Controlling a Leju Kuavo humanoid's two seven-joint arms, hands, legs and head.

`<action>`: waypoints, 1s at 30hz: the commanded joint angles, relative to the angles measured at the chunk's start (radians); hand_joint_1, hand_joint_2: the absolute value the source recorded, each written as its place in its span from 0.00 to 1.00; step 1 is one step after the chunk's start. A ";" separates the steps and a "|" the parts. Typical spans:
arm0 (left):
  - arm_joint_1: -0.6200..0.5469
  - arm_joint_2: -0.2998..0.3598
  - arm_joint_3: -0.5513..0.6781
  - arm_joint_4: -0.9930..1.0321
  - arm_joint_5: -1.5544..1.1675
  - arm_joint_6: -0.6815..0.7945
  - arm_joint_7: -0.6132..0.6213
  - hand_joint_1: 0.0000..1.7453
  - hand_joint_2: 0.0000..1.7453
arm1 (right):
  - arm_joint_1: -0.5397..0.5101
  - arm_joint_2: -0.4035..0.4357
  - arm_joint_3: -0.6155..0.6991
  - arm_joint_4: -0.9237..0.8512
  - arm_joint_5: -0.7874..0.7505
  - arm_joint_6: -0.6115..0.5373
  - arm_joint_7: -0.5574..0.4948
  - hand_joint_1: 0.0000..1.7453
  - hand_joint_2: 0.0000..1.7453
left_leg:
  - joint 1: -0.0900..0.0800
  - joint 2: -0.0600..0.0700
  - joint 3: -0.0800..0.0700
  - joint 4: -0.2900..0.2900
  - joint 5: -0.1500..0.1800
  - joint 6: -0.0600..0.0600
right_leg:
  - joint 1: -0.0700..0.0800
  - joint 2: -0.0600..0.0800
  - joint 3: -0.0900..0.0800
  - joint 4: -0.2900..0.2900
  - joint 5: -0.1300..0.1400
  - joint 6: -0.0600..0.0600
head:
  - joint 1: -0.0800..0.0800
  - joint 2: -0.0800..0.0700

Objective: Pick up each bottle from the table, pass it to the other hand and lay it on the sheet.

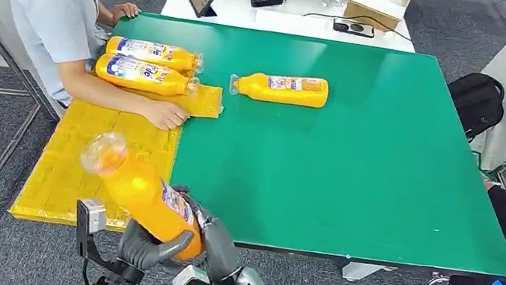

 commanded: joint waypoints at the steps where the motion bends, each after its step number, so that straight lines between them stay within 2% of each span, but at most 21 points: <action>1: -0.074 -0.013 0.009 0.008 0.075 -0.059 0.014 1.00 1.00 | 0.025 -0.020 0.072 0.035 0.056 -0.099 -0.042 0.00 0.00 | 0.000 -0.004 0.004 -0.001 -0.001 0.001 | 0.001 -0.005 0.006 -0.001 -0.002 -0.003 | 0.000 0.000; 3: -0.086 -0.019 0.021 0.021 0.088 -0.059 0.020 1.00 1.00 | 0.025 -0.028 0.078 0.003 0.066 -0.141 -0.052 0.00 0.00 | 0.001 -0.004 0.004 -0.001 -0.001 0.001 | 0.002 -0.005 0.006 -0.001 -0.002 -0.003 | -0.001 0.000; 7: -0.134 -0.017 0.036 0.078 0.049 -0.001 0.033 1.00 1.00 | 0.016 -0.098 0.200 -0.124 0.004 -0.247 -0.052 0.00 0.00 | 0.000 -0.004 0.002 -0.001 0.000 0.001 | 0.001 -0.005 0.003 -0.001 -0.001 -0.002 | 0.000 0.000; 12: -0.150 0.004 0.060 0.098 0.030 0.019 0.029 1.00 1.00 | 0.005 -0.108 0.208 -0.128 -0.028 -0.284 -0.052 0.00 0.00 | 0.000 -0.003 0.006 -0.002 -0.001 0.002 | 0.001 -0.004 0.008 -0.002 -0.001 -0.003 | 0.000 0.000; 14: -0.147 0.000 0.074 0.085 0.039 0.020 0.010 1.00 1.00 | 0.007 -0.112 0.208 -0.133 -0.043 -0.292 -0.052 0.00 0.00 | 0.000 -0.001 0.002 -0.001 0.000 0.001 | 0.001 -0.002 0.003 -0.001 0.000 -0.001 | 0.000 0.000; 18: -0.157 -0.008 0.106 0.041 0.077 0.021 0.004 1.00 1.00 | 0.012 -0.138 0.228 -0.167 -0.060 -0.314 -0.052 0.00 0.00 | 0.000 -0.002 0.004 -0.001 -0.001 0.002 | 0.001 -0.003 0.006 -0.001 -0.001 -0.002 | 0.000 0.000; 19: -0.180 -0.008 0.114 0.045 -0.017 0.125 -0.013 1.00 1.00 | 0.021 -0.153 0.240 -0.213 -0.086 -0.348 -0.052 0.00 0.00 | 0.000 -0.001 0.002 -0.001 0.000 0.001 | 0.001 -0.002 0.003 -0.001 0.000 -0.002 | -0.001 0.000; 21: -0.210 -0.004 0.126 0.069 -0.081 0.190 -0.035 1.00 1.00 | 0.027 -0.162 0.255 -0.260 -0.101 -0.369 -0.052 0.00 0.00 | 0.000 -0.004 0.002 0.000 0.000 0.001 | 0.001 -0.005 0.004 -0.001 -0.001 -0.002 | 0.000 0.000; 23: -0.254 0.006 0.126 0.117 -0.316 0.376 -0.103 0.99 1.00 | 0.038 -0.173 0.260 -0.329 -0.099 -0.376 -0.052 0.00 0.00 | 0.000 -0.003 0.003 0.000 0.000 0.001 | 0.001 -0.004 0.005 0.000 -0.001 -0.002 | 0.000 0.000; 25: -0.288 0.013 0.140 0.153 -0.445 0.454 -0.124 1.00 1.00 | 0.046 -0.171 0.251 -0.362 -0.088 -0.376 -0.052 0.00 0.00 | 0.000 -0.002 0.003 0.000 0.000 0.001 | 0.001 -0.004 0.005 0.000 -0.001 -0.003 | 0.000 0.000; 26: -0.323 0.024 0.152 0.205 -0.573 0.528 -0.091 1.00 1.00 | 0.049 -0.177 0.253 -0.399 -0.091 -0.376 -0.052 0.00 0.00 | 0.000 -0.003 0.003 -0.001 0.000 0.001 | 0.001 -0.004 0.004 0.000 -0.001 -0.003 | 0.000 0.000; 27: -0.336 0.026 0.165 0.222 -0.571 0.527 -0.093 1.00 1.00 | 0.050 -0.178 0.252 -0.400 -0.090 -0.376 -0.052 0.00 0.00 | 0.000 -0.004 0.002 -0.001 0.001 0.001 | 0.001 -0.005 0.004 0.000 -0.001 -0.002 | 0.000 0.000; 29: -0.417 0.010 0.240 0.360 -0.557 0.458 0.020 1.00 1.00 | 0.080 -0.165 0.198 -0.452 -0.096 -0.376 -0.052 0.00 0.00 | 0.000 -0.004 0.004 -0.002 0.000 0.001 | 0.000 -0.005 0.006 -0.001 -0.001 -0.003 | 0.000 0.000; 30: -0.417 0.010 0.240 0.360 -0.557 0.458 0.020 1.00 1.00 | 0.080 -0.165 0.198 -0.452 -0.096 -0.376 -0.052 0.00 0.00 | 0.000 -0.004 0.004 -0.001 0.001 0.001 | 0.001 -0.004 0.006 -0.001 0.000 -0.002 | 0.000 0.000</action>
